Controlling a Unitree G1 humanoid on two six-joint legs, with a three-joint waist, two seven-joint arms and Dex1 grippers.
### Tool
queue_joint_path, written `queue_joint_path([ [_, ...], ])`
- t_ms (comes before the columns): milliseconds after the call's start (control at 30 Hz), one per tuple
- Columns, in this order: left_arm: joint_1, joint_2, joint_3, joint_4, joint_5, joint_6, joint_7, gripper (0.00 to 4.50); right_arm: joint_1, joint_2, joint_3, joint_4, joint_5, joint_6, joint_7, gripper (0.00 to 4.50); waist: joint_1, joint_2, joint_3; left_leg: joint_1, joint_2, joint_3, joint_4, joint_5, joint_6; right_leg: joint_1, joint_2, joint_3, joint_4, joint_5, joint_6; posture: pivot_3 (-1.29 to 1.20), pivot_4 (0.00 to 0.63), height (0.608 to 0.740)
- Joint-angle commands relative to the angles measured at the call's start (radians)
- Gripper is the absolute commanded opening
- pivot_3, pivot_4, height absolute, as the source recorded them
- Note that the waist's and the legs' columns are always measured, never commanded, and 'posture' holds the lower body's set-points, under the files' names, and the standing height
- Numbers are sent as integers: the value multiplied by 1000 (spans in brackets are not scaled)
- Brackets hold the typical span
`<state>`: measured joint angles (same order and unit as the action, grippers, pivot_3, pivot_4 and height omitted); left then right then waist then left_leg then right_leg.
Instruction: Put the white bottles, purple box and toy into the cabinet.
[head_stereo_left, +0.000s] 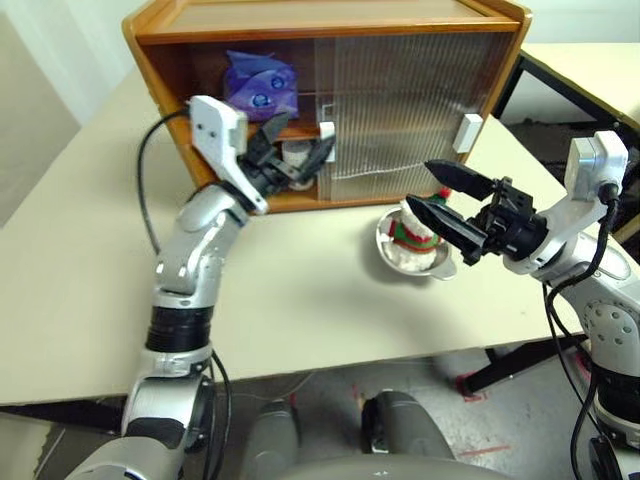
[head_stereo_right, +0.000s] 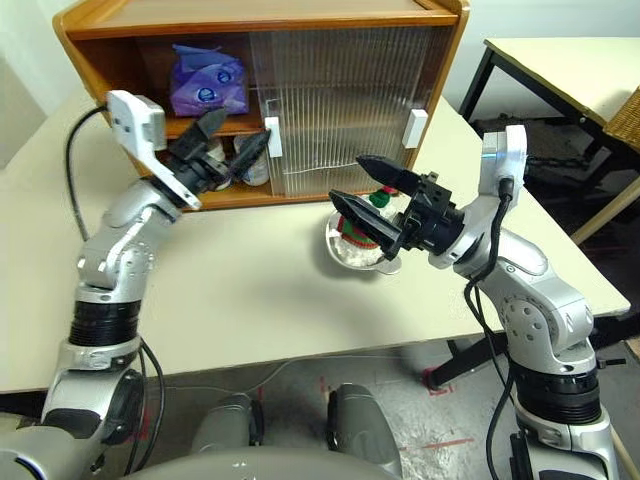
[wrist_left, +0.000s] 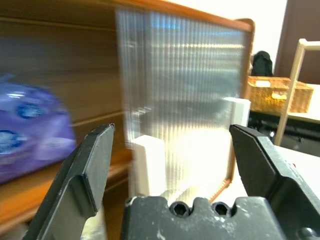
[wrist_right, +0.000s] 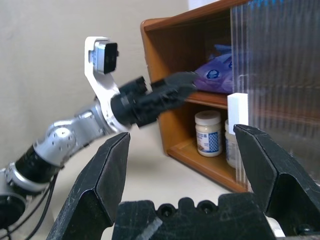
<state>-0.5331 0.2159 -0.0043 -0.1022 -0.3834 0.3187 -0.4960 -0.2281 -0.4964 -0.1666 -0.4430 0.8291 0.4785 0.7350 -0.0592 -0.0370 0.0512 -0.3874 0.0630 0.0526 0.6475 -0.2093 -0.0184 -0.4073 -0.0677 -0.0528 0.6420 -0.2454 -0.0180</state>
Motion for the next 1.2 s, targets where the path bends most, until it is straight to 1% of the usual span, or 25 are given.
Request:
queue_joint_path([
  [33,-2,-65,-75,44,52,-35,23,4476,-4,-4,1,-2,-2,-3,3,4500,-1,0,0,0,0,0,0,0,0,0,0,0,0,0,0,-96,0,740],
  [67,-4,-87,-92,61,69,-48,30,4476,-2,-5,0,-3,-1,-2,3,4500,-1,0,0,0,0,0,0,0,0,0,0,1,0,0,0,-96,0,740],
  [100,-4,-113,-104,80,80,-59,41,4312,0,-5,-1,-5,0,0,0,4500,-1,0,0,0,0,0,0,0,0,0,0,1,0,0,0,-102,0,740],
  [167,10,-169,-137,133,126,-101,75,3854,6,-7,-4,-17,4,7,-8,4500,-2,0,0,0,0,0,-1,0,0,0,0,1,0,0,0,-118,0,740],
  [200,15,-185,-148,151,142,-121,83,3544,9,-8,-6,-22,6,8,-11,4500,-4,0,0,0,0,0,-1,0,0,0,0,1,0,0,0,-118,0,740],
  [233,15,-202,-151,172,160,-138,103,3208,13,-11,-10,-27,9,11,-14,4500,-5,0,0,0,0,0,-1,0,0,0,0,1,0,0,0,-123,0,740],
  [267,16,-218,-149,184,169,-149,123,2725,18,-15,-14,-32,10,14,-16,4500,-6,0,0,0,0,0,-1,0,0,0,1,1,0,0,0,-129,0,740],
  [333,23,-242,-144,202,190,-165,163,1961,26,-20,-19,-41,14,18,-21,4500,-8,0,0,1,0,0,-1,0,0,0,1,1,0,0,0,-135,0,740],
  [367,31,-252,-144,209,202,-181,180,1637,31,-22,-22,-46,17,20,-25,4500,-8,0,0,1,0,0,-1,0,0,0,1,1,0,0,0,-139,0,740],
  [433,43,-267,-148,246,245,-235,229,769,38,-26,-26,-57,24,25,-33,4500,-8,0,0,1,0,0,-1,0,0,0,1,1,0,0,0,-143,0,740],
  [500,39,-279,-148,287,276,-290,263,31,39,-28,-25,-62,27,27,-40,4500,-7,0,0,1,0,0,-1,0,0,0,0,1,0,0,0,-147,0,740],
  [700,-8,-344,-150,441,326,-391,335,31,29,-41,-28,-71,39,40,-51,4500,-8,0,0,0,0,0,0,0,0,0,0,0,-1,0,1,-165,0,740],
  [867,-64,-367,-132,575,374,-476,411,31,32,-51,-32,-77,49,45,-61,4500,-12,0,0,-1,0,0,-1,0,0,0,0,0,-4,0,1,-178,0,740],
  [1000,-74,-362,-131,602,405,-516,449,31,40,-49,-30,-89,51,48,-72,4500,-26,0,0,-1,0,-1,-2,-1,0,0,0,0,-4,0,1,-185,0,740],
  [1100,-71,-368,-117,612,435,-528,526,31,47,-46,-28,-97,52,46,-80,4500,-33,0,0,-2,0,0,-2,-1,0,0,0,0,-5,1,1,-188,0,740],
  [1200,-93,-368,-104,645,447,-552,568,31,49,-49,-29,-98,57,47,-83,4500,-35,0,0,-1,0,0,-2,-2,0,0,0,0,-6,1,2,-190,0,740],
])
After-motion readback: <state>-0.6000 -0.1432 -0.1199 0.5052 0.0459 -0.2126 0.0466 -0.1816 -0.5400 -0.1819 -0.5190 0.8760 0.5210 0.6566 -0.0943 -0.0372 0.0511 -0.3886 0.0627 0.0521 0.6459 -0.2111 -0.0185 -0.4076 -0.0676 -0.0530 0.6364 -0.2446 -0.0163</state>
